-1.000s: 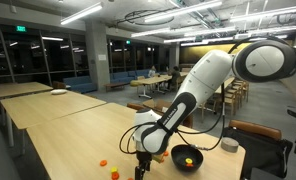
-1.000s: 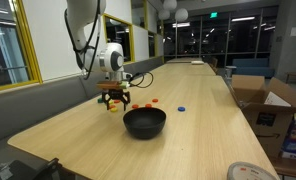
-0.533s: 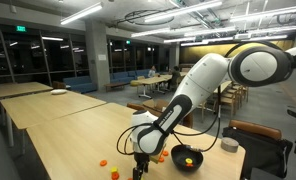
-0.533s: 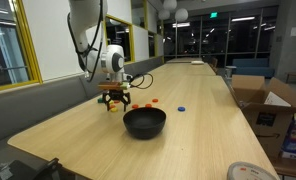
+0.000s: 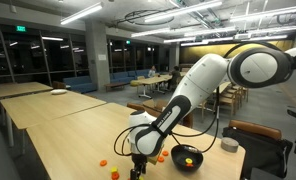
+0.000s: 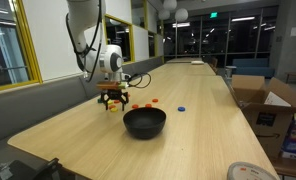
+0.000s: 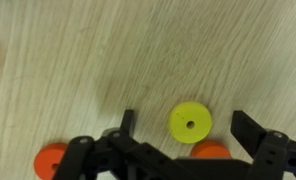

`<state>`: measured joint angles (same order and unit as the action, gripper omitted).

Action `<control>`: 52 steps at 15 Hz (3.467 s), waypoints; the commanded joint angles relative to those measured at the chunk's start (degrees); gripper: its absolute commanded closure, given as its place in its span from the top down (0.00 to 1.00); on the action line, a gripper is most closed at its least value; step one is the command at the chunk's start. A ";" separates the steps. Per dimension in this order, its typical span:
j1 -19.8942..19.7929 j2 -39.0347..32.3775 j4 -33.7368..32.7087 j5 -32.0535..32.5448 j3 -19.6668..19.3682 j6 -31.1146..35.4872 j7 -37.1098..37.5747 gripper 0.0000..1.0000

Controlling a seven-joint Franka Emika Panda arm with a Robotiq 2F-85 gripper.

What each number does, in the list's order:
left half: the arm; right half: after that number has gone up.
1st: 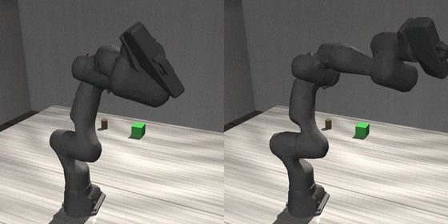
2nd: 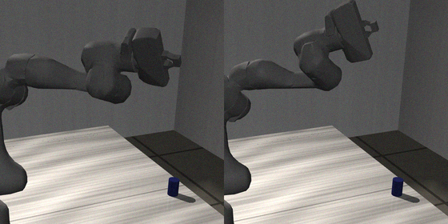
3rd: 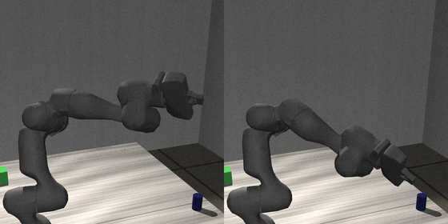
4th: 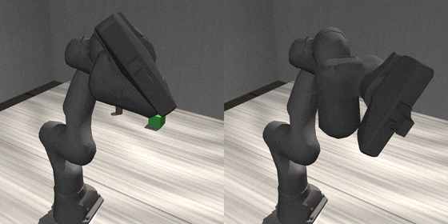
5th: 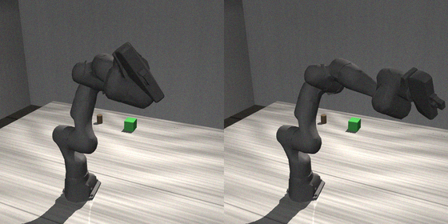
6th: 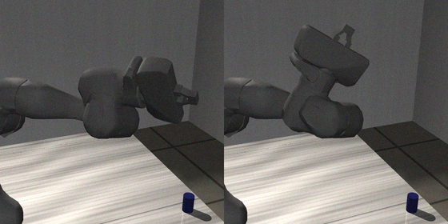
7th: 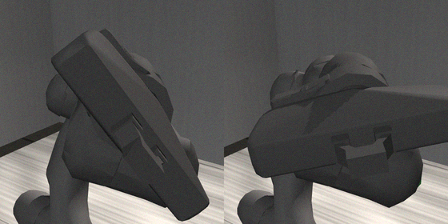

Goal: Put the circles inside the black bowl.

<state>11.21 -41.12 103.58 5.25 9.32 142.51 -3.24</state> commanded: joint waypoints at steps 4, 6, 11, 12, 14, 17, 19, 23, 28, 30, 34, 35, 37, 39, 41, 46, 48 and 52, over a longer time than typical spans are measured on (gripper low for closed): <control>3.07 -0.15 -1.72 1.86 -2.69 -0.62 2.28 1.00; 3.30 -0.22 -1.94 1.93 -3.02 -0.75 2.47 1.00; 2.94 -0.12 -2.21 1.40 -3.01 -0.86 2.21 0.82; 2.93 -0.09 -2.24 1.45 -3.06 -0.78 2.16 0.75; 3.01 0.08 -2.18 1.56 -3.25 -0.66 2.32 0.58; 3.04 0.32 -2.35 1.57 -3.60 -0.72 2.69 0.35; 3.24 0.75 -2.21 1.65 -4.10 -1.02 3.51 0.20; 4.44 3.02 -0.52 2.60 -6.64 -1.28 8.27 0.25; 7.24 8.29 3.99 7.31 -12.94 -0.51 19.35 0.25; 7.96 10.69 6.18 9.54 -15.22 -0.71 23.72 0.25; 9.47 14.17 9.62 15.57 -19.90 -3.80 33.82 0.25; 9.84 14.77 10.25 17.34 -20.93 -5.34 36.66 0.25; 9.91 15.67 11.26 20.52 -22.14 -8.72 41.62 0.25; 9.01 16.70 12.18 22.87 -21.92 -12.25 45.17 0.25; 8.00 17.33 12.60 24.09 -21.12 -16.73 47.05 0.25; 3.89 18.60 13.24 21.81 -17.48 -24.91 42.44 0.25; 1.88 19.17 13.79 20.45 -15.87 -24.92 39.76 0.26; -1.16 21.37 16.15 17.82 -13.68 -19.35 35.61 0.81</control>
<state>12.69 -23.61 116.64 25.27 -6.45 119.42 36.29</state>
